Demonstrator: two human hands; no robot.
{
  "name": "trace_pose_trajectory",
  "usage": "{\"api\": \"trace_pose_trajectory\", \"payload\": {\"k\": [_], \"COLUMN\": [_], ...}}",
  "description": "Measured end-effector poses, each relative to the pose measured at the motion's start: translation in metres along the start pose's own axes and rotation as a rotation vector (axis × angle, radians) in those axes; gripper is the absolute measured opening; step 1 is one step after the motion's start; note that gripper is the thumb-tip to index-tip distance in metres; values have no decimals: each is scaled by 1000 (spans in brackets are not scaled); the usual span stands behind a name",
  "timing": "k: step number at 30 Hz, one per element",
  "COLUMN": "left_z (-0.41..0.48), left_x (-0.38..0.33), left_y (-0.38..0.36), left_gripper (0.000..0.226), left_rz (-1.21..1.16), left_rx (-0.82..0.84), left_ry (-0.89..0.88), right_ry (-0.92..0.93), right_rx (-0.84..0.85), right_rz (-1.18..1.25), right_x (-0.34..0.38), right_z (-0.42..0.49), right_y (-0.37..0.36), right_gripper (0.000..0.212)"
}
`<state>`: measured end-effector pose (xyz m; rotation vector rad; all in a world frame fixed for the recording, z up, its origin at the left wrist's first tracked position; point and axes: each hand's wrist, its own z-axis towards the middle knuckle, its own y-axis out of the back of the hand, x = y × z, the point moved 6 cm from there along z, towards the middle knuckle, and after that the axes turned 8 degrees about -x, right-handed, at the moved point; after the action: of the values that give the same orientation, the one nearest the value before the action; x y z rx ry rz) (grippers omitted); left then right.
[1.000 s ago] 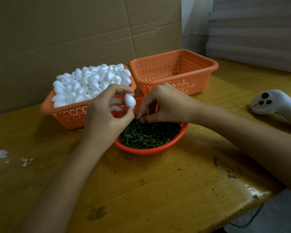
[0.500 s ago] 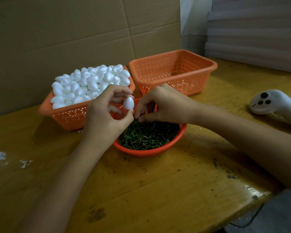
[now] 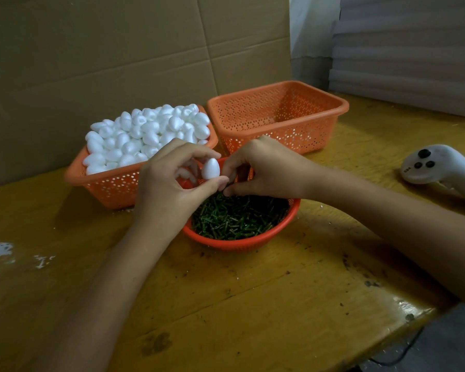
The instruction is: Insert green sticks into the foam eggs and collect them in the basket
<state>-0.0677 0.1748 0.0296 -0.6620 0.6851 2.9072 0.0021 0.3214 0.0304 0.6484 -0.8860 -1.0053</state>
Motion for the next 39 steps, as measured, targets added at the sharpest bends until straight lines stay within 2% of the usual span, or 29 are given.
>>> {"api": "trace_pose_trajectory", "payload": {"k": [16,22,32,39], "left_z": [1,-1,-2,-1], "left_x": [-3,-4,-2,-9], "left_y": [1,0,1,3], "left_gripper": [37,26,26,23], "left_rz": [0,-28,-60,-71], "left_rx": [-10,0,-19,-52], "left_ry": [1,7,82,25], "right_ry": [1,-3,-15,-11], "right_rx": [-5,-7,5,6], "right_rz": [2,1,4,13], "right_x": [-1,-1,1,1], "right_z": [0,0,0,-1], "right_y": [0,0,1,2], "right_gripper": [15,15,17,16]}}
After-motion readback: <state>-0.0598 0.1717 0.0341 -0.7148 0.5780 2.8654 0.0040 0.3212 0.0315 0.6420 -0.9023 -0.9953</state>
